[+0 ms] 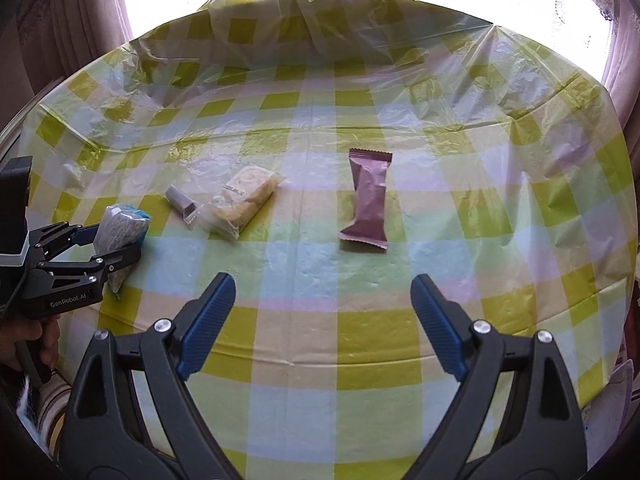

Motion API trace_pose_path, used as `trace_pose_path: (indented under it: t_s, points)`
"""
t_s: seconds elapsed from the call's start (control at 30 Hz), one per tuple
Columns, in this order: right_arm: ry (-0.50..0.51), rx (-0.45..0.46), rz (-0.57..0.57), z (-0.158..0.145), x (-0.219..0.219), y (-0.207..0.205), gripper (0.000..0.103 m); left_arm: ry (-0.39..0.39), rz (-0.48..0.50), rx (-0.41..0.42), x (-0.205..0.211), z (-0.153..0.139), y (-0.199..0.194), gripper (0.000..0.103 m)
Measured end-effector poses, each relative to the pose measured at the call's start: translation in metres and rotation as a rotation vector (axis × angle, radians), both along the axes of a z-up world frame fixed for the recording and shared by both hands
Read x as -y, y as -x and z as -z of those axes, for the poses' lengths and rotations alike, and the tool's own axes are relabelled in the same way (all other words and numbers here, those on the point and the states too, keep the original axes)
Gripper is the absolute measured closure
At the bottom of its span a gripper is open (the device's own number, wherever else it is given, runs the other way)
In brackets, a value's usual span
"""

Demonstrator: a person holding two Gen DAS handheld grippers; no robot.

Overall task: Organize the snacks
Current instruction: 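Grasp the second clear bean bag with the left tool while the right tool grasps the purple stick packet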

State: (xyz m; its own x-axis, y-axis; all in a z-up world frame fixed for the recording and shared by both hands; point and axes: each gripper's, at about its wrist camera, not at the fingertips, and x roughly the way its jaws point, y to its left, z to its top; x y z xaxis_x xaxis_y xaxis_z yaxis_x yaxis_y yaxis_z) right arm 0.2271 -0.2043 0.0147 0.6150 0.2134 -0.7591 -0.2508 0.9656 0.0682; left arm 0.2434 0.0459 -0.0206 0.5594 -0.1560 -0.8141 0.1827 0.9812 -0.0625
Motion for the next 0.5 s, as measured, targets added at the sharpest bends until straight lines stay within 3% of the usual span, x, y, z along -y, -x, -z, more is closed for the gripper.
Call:
trace_pose_path:
  t_s: [0.3,0.5]
  points:
    - [0.018,0.031,-0.154,0.004,-0.068,-0.023,0.013,0.022,-0.233,0.019,-0.032,0.0,0.016,0.043]
    - [0.032,0.059,-0.276,0.0,-0.109,-0.039,0.022,0.048,-0.35,0.027,-0.056,0.001,0.023,0.043]
